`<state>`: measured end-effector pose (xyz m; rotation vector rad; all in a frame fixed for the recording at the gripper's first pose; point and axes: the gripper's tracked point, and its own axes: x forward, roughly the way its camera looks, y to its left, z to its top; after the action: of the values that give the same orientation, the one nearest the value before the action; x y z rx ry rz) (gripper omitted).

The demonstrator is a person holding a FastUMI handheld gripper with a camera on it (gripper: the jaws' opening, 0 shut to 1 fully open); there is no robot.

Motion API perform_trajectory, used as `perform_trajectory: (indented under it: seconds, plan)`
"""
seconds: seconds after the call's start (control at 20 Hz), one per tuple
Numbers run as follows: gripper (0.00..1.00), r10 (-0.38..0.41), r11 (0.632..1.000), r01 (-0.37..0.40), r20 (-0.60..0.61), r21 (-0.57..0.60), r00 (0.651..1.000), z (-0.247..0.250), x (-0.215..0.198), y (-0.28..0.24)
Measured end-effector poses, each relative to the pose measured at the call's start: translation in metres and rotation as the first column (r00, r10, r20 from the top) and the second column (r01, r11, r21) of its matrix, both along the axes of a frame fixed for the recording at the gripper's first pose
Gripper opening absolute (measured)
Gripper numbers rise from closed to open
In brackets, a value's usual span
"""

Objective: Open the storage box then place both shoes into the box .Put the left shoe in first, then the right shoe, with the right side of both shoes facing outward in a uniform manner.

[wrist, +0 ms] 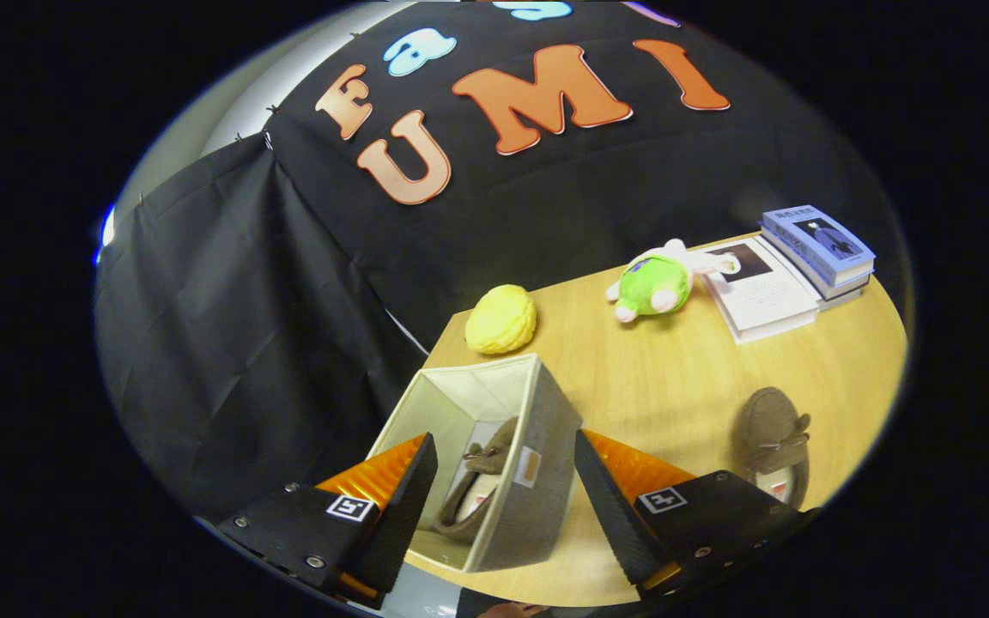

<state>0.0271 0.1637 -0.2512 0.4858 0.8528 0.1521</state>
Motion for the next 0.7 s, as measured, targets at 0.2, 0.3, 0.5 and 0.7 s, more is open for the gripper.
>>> perform_trajectory:
  seconds: [0.2, 0.3, 0.5, 0.7]
  plan:
    - [0.97, -0.039, 0.997, 0.039, -0.007, -0.064, 0.999, -0.014, -0.017, -0.055]
    - [0.96, -0.054, 0.993, 0.052, -0.012, -0.107, 0.998, -0.023, -0.027, -0.081]
    - [0.96, -0.06, 0.981, 0.054, -0.028, -0.186, 0.998, -0.041, -0.051, -0.124]
    - [0.97, -0.061, 0.97, 0.041, -0.075, -0.238, 0.995, -0.065, -0.073, -0.156]
